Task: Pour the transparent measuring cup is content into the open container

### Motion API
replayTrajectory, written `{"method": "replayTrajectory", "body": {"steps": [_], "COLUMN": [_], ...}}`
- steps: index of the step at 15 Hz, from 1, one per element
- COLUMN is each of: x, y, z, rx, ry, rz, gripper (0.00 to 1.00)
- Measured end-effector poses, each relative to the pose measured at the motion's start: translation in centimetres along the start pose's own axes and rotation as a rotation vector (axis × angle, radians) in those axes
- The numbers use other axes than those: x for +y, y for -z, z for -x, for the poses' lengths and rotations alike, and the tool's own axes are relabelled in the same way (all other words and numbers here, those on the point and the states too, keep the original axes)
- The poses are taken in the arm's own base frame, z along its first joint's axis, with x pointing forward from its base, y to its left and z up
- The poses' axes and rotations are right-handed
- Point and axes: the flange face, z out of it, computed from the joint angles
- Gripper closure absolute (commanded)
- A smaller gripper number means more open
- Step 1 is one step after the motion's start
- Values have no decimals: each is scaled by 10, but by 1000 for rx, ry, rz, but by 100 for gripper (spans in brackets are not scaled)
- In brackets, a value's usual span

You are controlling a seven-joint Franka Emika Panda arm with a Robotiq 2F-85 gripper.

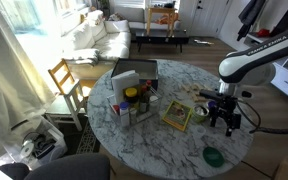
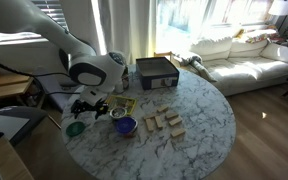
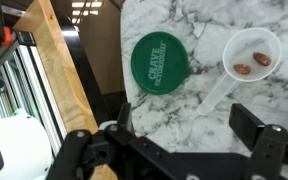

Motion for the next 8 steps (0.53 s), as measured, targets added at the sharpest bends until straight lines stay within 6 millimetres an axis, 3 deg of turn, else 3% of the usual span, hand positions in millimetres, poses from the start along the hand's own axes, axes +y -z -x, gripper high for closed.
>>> {"method": "replayTrajectory", "body": {"steps": [5,6,8], "x": [-10,-13,-19], "y": [-10,-12,-17], "z": [0,0,-1], "rx": [-48,-53,-64], "ry": [-79,-90,-113], "rz": [14,13,6], "gripper": [14,23,18]}}
